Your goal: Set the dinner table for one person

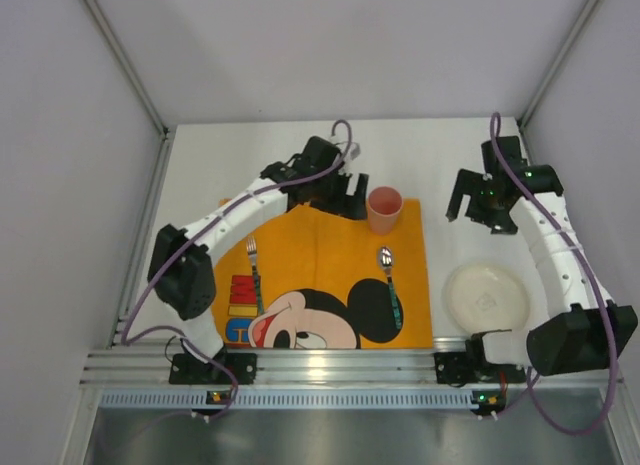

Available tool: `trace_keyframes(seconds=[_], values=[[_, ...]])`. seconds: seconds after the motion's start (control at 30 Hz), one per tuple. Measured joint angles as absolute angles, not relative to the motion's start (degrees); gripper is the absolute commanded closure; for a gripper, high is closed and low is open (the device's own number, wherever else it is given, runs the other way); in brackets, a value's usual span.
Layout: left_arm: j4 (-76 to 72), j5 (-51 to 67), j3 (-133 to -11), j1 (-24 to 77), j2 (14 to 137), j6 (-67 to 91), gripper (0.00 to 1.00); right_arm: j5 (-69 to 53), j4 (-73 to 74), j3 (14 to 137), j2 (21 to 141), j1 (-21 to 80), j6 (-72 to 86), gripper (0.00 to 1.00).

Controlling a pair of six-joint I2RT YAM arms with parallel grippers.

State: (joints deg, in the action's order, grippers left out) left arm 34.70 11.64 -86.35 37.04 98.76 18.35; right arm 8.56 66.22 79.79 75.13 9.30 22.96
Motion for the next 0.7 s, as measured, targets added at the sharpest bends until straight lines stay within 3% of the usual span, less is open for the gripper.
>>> trace_keyframes(seconds=[0.13,0.33,0.7], values=[[31.9,20.9,-97.6,45.2,109.8,16.8,0.08,5.2,66.8,70.9,72.7,0.6,23.7,0.0],[31.0,28.9,-112.7,54.7,124.0,16.6,0.09,5.4,67.2,72.3,66.0,-3.0,25.6,0.0],[29.1,32.1,-114.4,59.2,134.1,20.7,0.11,10.9,70.3,79.0,54.6,-6.7,31.4,0.0]])
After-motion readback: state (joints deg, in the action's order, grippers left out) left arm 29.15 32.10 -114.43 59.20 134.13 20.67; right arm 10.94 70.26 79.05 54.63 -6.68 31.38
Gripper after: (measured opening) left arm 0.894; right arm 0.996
